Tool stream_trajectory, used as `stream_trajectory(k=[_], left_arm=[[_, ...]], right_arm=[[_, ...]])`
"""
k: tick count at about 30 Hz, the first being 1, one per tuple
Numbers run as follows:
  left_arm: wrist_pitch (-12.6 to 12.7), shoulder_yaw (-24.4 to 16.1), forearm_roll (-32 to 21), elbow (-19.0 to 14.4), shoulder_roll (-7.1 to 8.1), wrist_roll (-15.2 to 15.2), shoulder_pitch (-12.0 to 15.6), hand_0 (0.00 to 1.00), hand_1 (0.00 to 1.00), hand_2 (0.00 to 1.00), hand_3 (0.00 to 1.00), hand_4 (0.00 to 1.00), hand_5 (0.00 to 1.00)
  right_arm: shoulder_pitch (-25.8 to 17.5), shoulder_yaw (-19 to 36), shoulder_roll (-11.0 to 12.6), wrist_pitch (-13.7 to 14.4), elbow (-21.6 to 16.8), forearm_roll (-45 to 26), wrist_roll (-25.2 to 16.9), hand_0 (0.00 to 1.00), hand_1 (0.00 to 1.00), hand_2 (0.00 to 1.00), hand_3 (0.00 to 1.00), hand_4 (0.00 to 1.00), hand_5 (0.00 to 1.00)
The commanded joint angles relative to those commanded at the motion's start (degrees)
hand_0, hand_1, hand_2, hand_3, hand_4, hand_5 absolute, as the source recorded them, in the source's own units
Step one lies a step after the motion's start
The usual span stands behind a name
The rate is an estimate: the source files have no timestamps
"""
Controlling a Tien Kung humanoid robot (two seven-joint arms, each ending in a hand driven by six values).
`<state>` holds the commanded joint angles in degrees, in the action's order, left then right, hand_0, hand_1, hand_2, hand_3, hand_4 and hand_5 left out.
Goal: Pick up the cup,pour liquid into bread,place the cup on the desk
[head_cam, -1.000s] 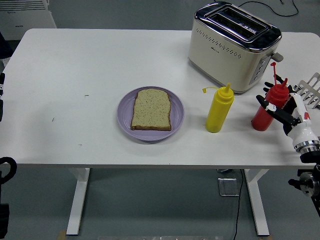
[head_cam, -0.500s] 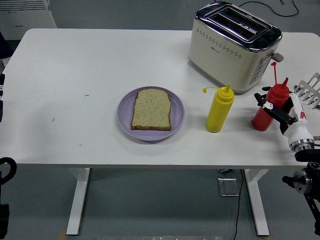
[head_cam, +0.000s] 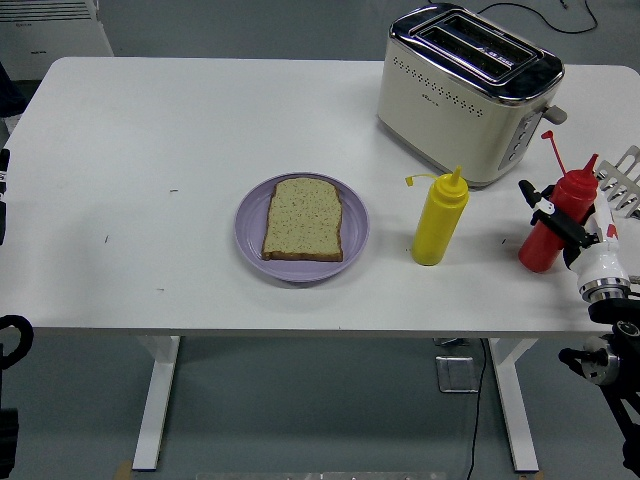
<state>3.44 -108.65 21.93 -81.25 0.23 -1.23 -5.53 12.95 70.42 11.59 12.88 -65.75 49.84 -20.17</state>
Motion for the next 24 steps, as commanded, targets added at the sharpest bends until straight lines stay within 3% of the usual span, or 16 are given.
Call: stream_trajectory(k=[11, 16, 22, 24], left_arm=[[0.00, -0.06, -0.01, -0.04, -0.02, -0.02, -0.10, 0.795, 0.777, 0.785, 0.704, 0.566, 0.998], [-0.01, -0.13, 0.00, -0.02, 0.01, -0.05, -0.07, 0.795, 0.777, 0.785, 0.704, 0.566, 0.998], [-0.01, -0.08, 0.00, 0.00, 0.09, -0.07, -0.11, 0.797, 0.777, 0.784, 0.702, 0.566, 0.998], [-0.04, -0.07, 0.02, -0.02, 0.11, -0.07, -0.11, 0.796, 0.776, 0.782, 0.701, 0.565, 0.998]], right_arm=[[0.50, 5.23, 2.50, -0.15, -7.01, 0.31, 1.59, 0.002, 0.002, 0.123, 0.150, 0.858, 0.240], [2.90, 6.99, 5.15, -0.10, -11.38, 3.99, 3.44, 0.002, 0.002, 0.123, 0.150, 0.858, 0.240], [7.76, 5.72, 8.37, -0.46, -15.52, 11.00, 6.13, 0.002, 0.002, 0.125, 0.153, 0.839, 0.240], [9.71, 4.79, 9.31, 0.06, -16.71, 14.31, 6.99, 0.002, 0.002, 0.122, 0.151, 0.808, 0.280]])
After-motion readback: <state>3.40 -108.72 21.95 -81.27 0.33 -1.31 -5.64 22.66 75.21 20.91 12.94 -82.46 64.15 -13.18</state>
